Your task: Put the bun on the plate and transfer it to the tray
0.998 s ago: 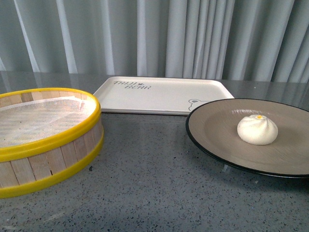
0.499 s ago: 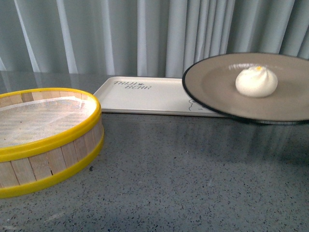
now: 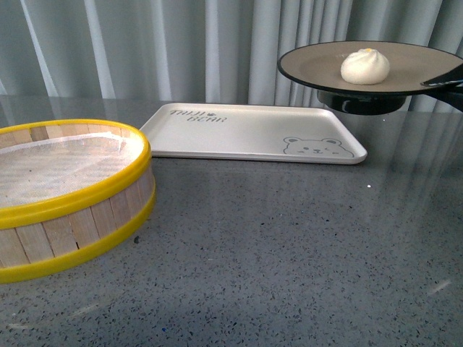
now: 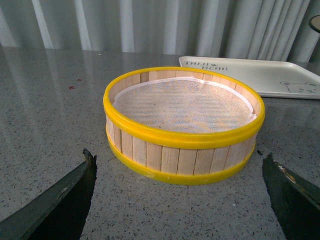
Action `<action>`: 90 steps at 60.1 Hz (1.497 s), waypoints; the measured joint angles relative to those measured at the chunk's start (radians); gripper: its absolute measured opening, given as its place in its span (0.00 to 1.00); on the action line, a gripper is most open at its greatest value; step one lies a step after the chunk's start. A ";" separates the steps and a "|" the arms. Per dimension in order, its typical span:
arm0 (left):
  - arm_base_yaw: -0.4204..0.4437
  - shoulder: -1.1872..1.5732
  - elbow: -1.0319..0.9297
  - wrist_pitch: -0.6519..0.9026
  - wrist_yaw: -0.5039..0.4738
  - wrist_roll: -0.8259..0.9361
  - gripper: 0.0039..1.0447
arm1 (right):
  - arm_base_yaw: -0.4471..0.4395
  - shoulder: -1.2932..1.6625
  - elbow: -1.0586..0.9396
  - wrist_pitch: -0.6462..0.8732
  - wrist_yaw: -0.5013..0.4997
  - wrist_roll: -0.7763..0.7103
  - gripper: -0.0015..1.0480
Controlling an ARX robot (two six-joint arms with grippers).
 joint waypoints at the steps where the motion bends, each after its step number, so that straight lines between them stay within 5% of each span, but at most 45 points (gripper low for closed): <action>1: 0.000 0.000 0.000 0.000 0.000 0.000 0.94 | 0.005 0.015 0.016 -0.005 0.003 0.002 0.02; 48: 0.000 0.000 0.000 0.000 0.000 0.000 0.94 | 0.099 0.399 0.437 -0.116 0.023 0.079 0.02; 90: 0.000 0.000 0.000 0.000 0.000 0.000 0.94 | 0.095 0.514 0.541 -0.169 0.051 0.069 0.02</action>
